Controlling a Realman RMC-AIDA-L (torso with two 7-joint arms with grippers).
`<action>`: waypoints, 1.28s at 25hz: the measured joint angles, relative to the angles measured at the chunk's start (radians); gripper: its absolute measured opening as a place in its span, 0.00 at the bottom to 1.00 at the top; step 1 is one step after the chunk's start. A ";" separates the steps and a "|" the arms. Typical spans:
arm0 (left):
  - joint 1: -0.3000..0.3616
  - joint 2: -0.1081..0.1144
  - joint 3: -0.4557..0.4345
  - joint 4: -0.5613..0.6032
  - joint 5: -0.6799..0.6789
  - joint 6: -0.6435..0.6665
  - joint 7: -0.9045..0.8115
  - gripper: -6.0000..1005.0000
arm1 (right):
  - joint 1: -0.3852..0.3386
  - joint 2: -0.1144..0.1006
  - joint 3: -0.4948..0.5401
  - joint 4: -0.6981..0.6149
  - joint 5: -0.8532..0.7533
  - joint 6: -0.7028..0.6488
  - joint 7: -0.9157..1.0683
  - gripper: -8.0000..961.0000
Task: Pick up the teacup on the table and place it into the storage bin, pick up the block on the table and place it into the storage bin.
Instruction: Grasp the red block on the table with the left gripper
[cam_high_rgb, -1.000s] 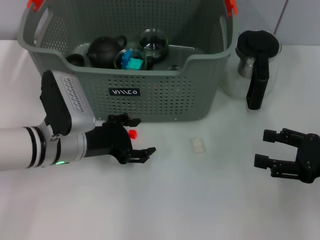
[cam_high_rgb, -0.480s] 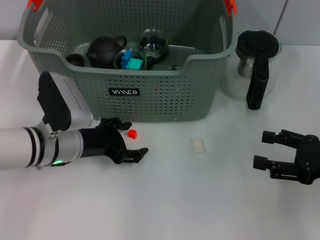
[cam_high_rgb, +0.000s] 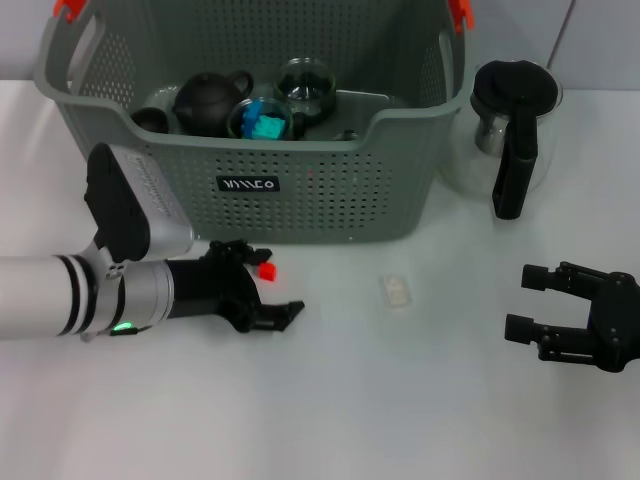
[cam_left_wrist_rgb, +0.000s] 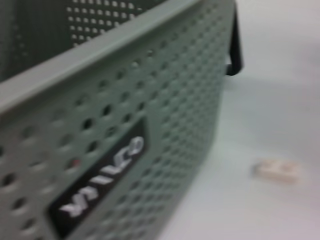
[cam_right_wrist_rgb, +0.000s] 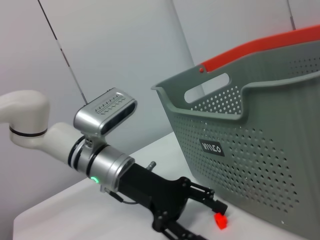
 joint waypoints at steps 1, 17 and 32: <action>0.010 0.001 -0.001 -0.012 0.000 0.028 -0.001 0.84 | 0.000 0.000 0.000 0.000 0.000 0.000 0.000 0.95; 0.054 -0.004 -0.101 -0.106 0.048 0.197 -0.058 0.82 | -0.003 -0.001 0.000 -0.001 0.000 -0.001 -0.003 0.95; -0.031 -0.001 -0.086 0.002 0.066 0.142 -0.020 0.81 | -0.003 0.001 0.000 -0.001 0.000 0.007 -0.008 0.95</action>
